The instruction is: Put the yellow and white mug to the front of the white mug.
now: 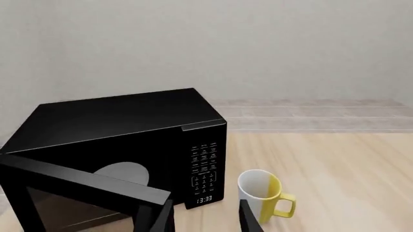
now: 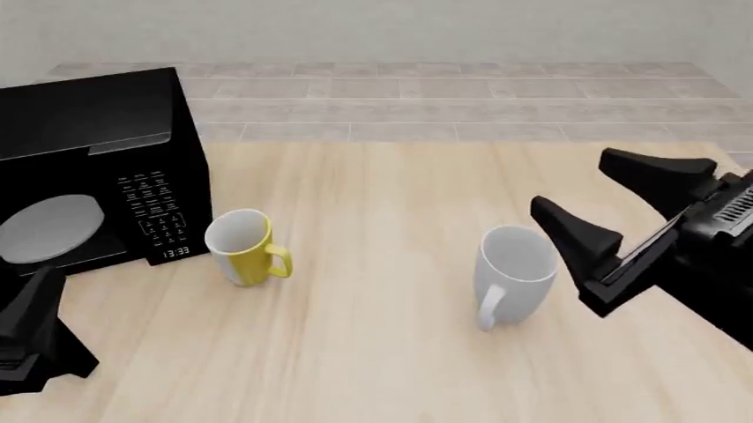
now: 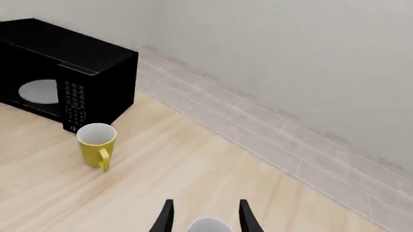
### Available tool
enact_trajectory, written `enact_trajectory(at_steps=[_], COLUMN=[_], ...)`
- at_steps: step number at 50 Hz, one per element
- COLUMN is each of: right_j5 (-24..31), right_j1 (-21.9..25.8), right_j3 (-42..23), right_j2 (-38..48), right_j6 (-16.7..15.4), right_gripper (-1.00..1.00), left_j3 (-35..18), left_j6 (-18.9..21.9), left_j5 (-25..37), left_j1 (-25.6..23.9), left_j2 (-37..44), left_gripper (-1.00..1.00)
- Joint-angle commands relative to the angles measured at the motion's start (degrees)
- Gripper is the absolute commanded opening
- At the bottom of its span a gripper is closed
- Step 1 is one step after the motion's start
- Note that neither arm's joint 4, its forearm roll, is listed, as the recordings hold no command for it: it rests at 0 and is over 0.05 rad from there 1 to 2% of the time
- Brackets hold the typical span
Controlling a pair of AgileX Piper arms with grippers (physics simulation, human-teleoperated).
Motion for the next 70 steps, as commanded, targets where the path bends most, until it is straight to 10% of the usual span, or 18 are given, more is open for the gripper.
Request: enact_trajectory(at_steps=[1,25,70], right_j5=[-0.9,7.0,10.8], right_j1=[8.4,17.1,18.6], right_j3=[-7.8,-23.4,-41.7], right_j2=[13.6,31.2,56.4], right_j6=[-2.2,-2.5,-1.7], right_gripper=[1.00,1.00,1.00], left_j3=[0.0,0.0,0.0], left_j6=[0.0,0.0,0.0], left_j5=[0.0,0.0,0.0], left_j1=[0.0,0.0,0.0], left_j2=[0.0,0.0,0.0], left_gripper=[1.00,1.00,1.00])
